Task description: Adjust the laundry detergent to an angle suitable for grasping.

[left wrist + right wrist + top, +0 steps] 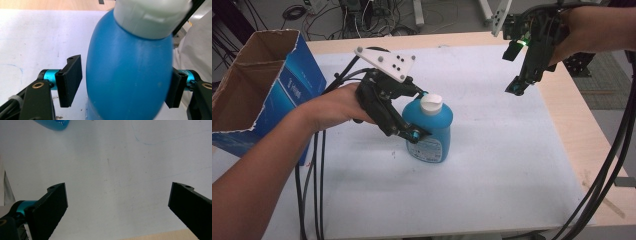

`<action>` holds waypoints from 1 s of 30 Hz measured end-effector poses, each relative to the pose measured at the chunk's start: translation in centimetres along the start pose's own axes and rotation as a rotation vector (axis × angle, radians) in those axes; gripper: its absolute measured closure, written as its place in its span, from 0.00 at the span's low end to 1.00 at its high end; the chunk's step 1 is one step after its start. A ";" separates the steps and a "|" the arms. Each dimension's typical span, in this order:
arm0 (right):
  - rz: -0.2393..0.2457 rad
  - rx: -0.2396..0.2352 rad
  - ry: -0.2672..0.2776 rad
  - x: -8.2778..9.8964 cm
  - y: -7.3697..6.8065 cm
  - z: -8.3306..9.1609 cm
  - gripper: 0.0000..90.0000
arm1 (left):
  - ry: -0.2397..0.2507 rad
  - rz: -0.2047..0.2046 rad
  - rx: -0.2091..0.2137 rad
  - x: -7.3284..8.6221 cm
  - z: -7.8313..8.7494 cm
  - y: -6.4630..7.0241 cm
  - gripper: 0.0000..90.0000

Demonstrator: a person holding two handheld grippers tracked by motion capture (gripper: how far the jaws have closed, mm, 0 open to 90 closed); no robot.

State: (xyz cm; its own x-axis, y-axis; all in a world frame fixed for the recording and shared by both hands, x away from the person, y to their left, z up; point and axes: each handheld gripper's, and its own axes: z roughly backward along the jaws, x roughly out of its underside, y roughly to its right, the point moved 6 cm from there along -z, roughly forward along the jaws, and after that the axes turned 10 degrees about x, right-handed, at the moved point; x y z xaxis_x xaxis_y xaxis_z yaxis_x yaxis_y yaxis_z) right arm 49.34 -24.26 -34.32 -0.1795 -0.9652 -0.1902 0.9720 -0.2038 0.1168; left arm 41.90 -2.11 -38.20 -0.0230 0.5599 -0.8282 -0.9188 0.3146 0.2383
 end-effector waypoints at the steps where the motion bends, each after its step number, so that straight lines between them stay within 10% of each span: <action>1: 0.003 -0.001 0.000 0.0 0.0 0.0 0.02 | -0.001 0.001 0.000 -0.1 0.2 0.1 0.31; 30: 0.006 0.014 0.013 0.1 -0.4 0.6 0.02 | 0.065 0.025 -0.189 -2.9 6.7 1.8 0.19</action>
State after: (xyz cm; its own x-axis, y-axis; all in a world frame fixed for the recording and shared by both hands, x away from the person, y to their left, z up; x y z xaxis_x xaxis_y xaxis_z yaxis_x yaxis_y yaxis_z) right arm 48.83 -24.37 -33.76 -0.1721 -0.9642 -0.2019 0.9707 -0.2009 0.1320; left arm 42.98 1.98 -31.96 -0.0661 0.5133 -0.8557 -0.9752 0.1484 0.1643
